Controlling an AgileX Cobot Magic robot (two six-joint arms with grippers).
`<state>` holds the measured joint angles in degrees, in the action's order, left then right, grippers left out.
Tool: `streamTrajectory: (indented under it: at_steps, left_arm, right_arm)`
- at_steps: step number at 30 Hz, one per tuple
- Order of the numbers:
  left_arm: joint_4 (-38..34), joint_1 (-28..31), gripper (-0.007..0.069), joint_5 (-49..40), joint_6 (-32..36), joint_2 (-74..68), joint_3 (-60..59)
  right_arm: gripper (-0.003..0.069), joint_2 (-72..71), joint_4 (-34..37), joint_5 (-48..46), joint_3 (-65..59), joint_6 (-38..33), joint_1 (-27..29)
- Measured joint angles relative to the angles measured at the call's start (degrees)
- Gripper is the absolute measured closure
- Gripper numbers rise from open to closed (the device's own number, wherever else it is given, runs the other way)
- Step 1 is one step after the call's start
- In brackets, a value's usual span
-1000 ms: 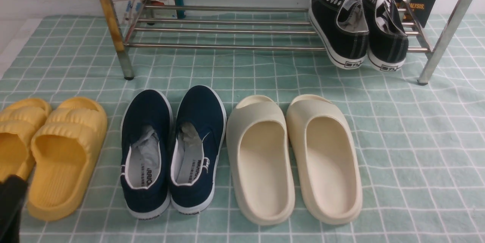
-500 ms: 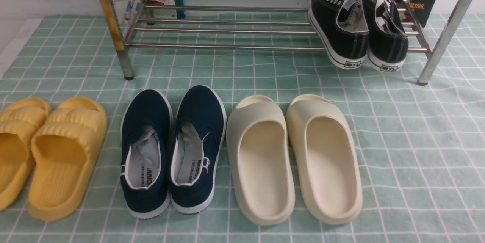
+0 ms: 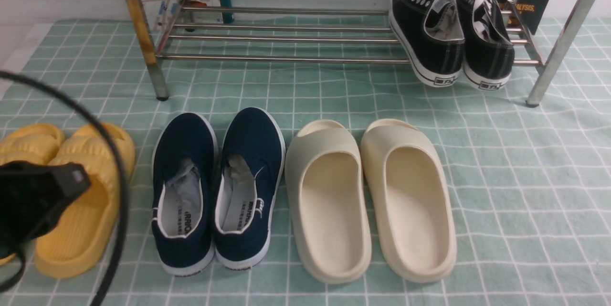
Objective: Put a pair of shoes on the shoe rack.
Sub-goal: Use the left arm to grab the shoe closest to it
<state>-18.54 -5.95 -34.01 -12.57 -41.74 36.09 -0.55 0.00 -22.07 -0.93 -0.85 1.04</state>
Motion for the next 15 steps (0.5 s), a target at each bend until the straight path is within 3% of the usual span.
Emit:
streamTrajectory:
  at_steps: [4, 8, 9, 13, 15]
  left_arm:
    - [-3.2, -0.1, 0.0627, -12.0, 6.1, -12.1, 8.9]
    - [-3.5, -0.1, 0.0535, -16.5, 8.2, -20.8, 13.8]
    - [-3.3, -0.1, 0.0455, -16.5, 8.5, -24.9, 14.9]
    - [-3.3, -0.1, 0.0266, -13.7, 8.4, -33.9, 15.7]
    - [-3.2, -0.1, 0.0218, -12.0, 7.9, -37.2, 15.7]
  right_arm:
    - [0.0412, 0.0, 0.0, 0.0, 0.0, 0.0, 0.0]
    - [0.0412, 0.0, 0.0, 0.0, 0.0, 0.0, 0.0]
    - [0.0412, 0.0, 0.0, 0.0, 0.0, 0.0, 0.0]
    - [0.0412, 0.0, 0.0, 0.0, 0.0, 0.0, 0.0]
    - [0.0412, 0.0, 0.0, 0.0, 0.0, 0.0, 0.0]
